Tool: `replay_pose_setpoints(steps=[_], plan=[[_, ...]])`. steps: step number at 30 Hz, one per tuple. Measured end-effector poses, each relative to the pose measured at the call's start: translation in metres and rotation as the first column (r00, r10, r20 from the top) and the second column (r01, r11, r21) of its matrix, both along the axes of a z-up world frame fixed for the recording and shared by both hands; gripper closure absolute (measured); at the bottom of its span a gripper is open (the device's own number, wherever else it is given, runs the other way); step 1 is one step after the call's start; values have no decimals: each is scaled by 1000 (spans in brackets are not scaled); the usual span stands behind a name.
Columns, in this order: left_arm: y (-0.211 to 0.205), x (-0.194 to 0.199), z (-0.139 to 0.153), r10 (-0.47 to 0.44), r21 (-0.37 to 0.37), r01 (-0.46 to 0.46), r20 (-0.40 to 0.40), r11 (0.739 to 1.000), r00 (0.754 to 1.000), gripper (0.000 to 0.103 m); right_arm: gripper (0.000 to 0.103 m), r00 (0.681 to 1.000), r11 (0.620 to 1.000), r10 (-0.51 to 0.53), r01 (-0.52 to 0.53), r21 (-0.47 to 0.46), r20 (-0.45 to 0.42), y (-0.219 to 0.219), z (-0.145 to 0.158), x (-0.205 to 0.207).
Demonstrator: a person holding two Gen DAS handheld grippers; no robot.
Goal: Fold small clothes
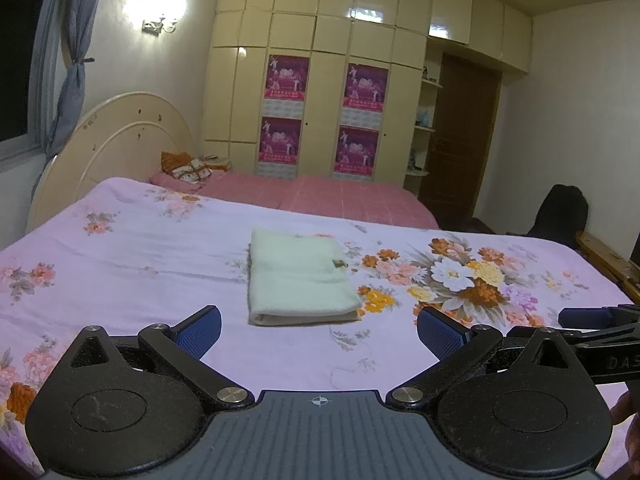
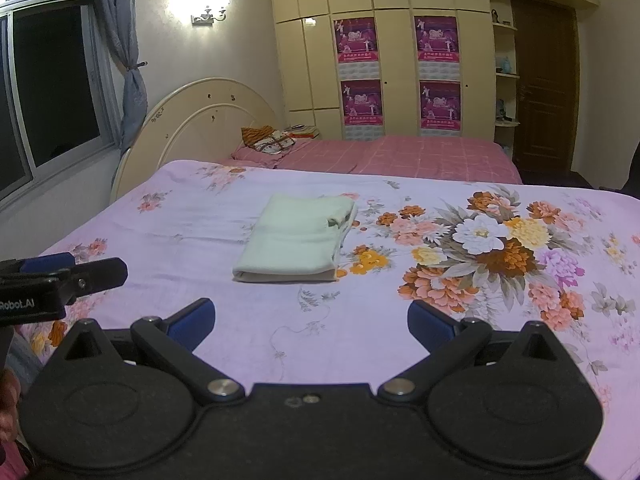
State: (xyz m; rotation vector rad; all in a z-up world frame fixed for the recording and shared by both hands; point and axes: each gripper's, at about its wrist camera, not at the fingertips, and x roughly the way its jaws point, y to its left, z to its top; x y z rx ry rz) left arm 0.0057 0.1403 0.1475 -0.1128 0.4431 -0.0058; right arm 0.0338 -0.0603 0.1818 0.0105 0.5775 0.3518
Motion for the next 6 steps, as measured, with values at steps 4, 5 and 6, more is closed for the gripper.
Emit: replay_pose_setpoints(steps=[4,5,6], plan=[[1,-3,1,0,15,0,21,1000,1000,0,1,1000,1000,5,-5,-1,-1,2,0,2],[1,-3,1,-3,9,3,16,1000,1000,0,1,1000,1000,7,-7,1,-2,3,0,2],[1,-3,1,-3,1,3,8,1000,1000,0,1,1000,1000,9,-9,5,-2,3,1,3]])
